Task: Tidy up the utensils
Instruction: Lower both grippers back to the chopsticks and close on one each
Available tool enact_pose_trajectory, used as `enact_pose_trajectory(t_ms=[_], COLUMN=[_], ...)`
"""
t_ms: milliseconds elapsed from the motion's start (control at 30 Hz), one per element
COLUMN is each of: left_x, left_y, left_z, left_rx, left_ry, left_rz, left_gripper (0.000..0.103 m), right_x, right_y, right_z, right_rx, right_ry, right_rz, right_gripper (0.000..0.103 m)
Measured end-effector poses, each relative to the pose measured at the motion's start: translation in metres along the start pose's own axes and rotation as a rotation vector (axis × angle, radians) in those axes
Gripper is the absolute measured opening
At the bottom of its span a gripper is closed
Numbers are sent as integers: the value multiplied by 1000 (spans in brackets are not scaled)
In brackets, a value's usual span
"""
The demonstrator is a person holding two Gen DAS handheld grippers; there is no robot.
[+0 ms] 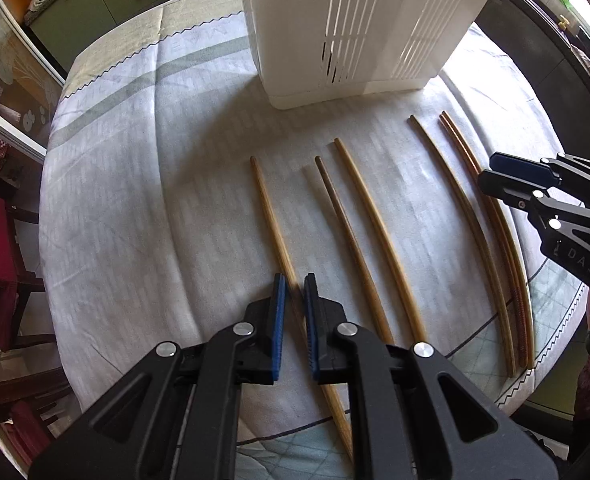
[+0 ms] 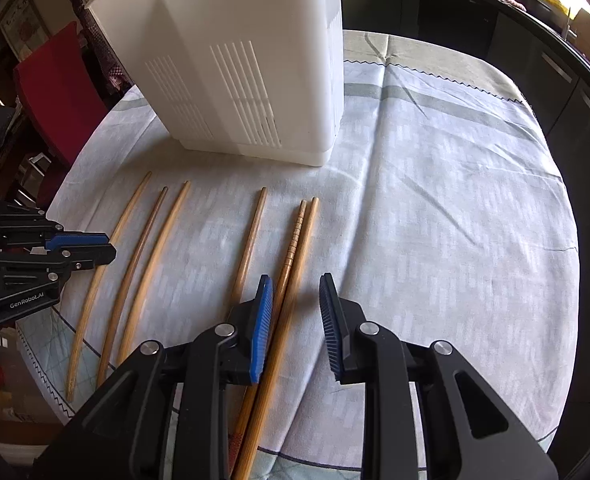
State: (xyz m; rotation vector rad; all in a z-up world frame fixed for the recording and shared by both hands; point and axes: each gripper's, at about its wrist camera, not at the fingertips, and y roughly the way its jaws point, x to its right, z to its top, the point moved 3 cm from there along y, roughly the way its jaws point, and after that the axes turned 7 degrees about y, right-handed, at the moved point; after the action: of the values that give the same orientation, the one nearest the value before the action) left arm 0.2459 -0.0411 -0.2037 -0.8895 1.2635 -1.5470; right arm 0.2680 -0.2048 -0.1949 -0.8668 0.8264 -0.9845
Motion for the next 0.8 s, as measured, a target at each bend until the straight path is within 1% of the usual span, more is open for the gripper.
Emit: enact_pose_trajectory(t_ms=[67,167,267,467,567,667,733,800], left_x=[0,1,1,1,1,1,0,0], left_y=[-1,-1,-1,0,0,0,0,0], left_z=[0,0,0,0,0,0,0,1], left_rx=[1,3,3,2,1,0,-2,-7], left_ry=[1,2,4,6,6,6,-1,-6], left_rz=[1,-1,-2,-1,-1,0,-2,-1], left_gripper=[10,10,10,10,10,10,10,10], right_x=[0,7,15,28,25,17,10,2], right_y=[3,2,0,0,-3,-2,1,4], right_z=[1,5,8,10,6,3,1,1], right_rx=[-9,0,-4,-6,-3,-1,-15,-22], right_ry=[0,40,66,57,48,34,19,-6], right_rz=[4,39,67,44,27,12,11,-8], right_gripper=[24,18,17,16,16,14,13,13])
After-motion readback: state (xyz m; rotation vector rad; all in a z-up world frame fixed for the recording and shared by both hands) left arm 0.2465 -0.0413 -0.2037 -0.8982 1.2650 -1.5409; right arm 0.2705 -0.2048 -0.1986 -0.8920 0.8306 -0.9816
